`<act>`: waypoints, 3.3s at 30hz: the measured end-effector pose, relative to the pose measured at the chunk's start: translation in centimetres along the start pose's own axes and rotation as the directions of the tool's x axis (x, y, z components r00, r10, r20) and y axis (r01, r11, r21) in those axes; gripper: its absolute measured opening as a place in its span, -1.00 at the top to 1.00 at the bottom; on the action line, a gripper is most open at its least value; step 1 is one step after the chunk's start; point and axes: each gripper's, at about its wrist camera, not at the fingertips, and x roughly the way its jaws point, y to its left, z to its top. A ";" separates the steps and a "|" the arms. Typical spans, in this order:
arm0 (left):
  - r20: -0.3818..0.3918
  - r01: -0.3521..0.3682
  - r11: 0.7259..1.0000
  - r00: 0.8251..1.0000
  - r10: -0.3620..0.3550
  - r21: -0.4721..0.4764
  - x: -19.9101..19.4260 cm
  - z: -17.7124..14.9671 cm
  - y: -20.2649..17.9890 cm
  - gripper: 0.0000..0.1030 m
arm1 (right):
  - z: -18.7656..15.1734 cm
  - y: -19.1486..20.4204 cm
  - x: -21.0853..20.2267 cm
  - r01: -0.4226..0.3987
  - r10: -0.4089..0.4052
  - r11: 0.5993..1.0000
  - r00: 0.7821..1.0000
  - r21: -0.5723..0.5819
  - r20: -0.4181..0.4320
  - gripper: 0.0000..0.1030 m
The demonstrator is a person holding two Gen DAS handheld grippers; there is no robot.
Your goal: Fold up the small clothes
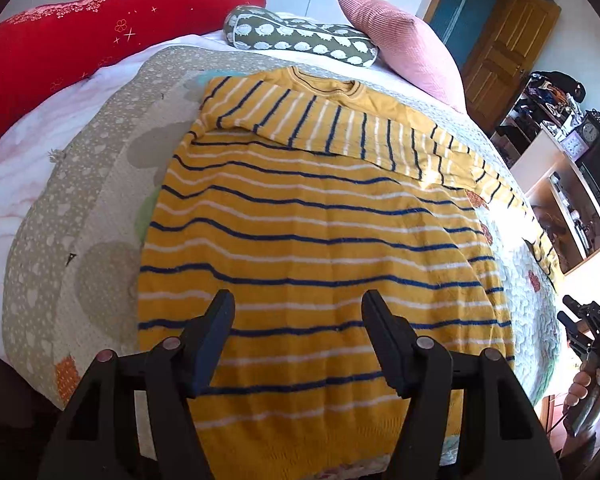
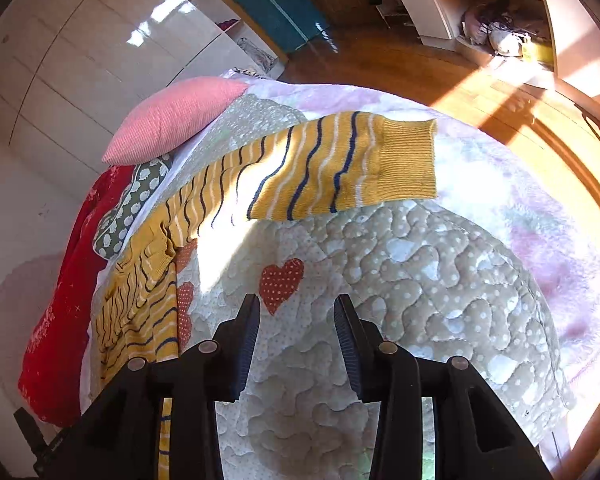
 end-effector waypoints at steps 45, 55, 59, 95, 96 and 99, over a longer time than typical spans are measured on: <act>0.058 -0.016 0.945 0.998 0.037 -0.327 -3.1 -4.4 17.3 -0.26 | -16.1 50.1 29.5 -0.265 -0.016 0.675 0.928 -0.689 -0.373 0.75; 0.042 0.004 0.955 0.999 0.009 -0.297 -3.3 -4.6 15.4 -0.27 | -15.8 49.5 23.1 -0.458 0.147 0.671 0.853 -0.583 -0.501 0.33; 0.024 0.039 0.961 0.999 -0.033 -0.275 -3.1 -5.2 14.2 -0.27 | -13.1 41.9 18.3 -0.435 0.161 0.716 0.864 -0.546 -0.478 0.08; -0.047 0.189 0.962 0.978 -0.202 -0.197 -3.7 -7.3 6.5 0.82 | -16.9 14.6 4.7 -0.397 0.260 0.862 0.880 -0.316 -0.398 0.76; -0.043 0.197 0.960 0.977 -0.209 -0.199 -4.1 -7.6 6.6 0.82 | -17.0 14.2 4.3 -0.401 0.265 0.863 0.877 -0.307 -0.401 0.76; -0.036 0.216 0.957 0.973 -0.227 -0.196 -5.2 -8.4 6.6 0.82 | -17.1 12.9 3.2 -0.415 0.283 0.867 0.866 -0.276 -0.412 0.77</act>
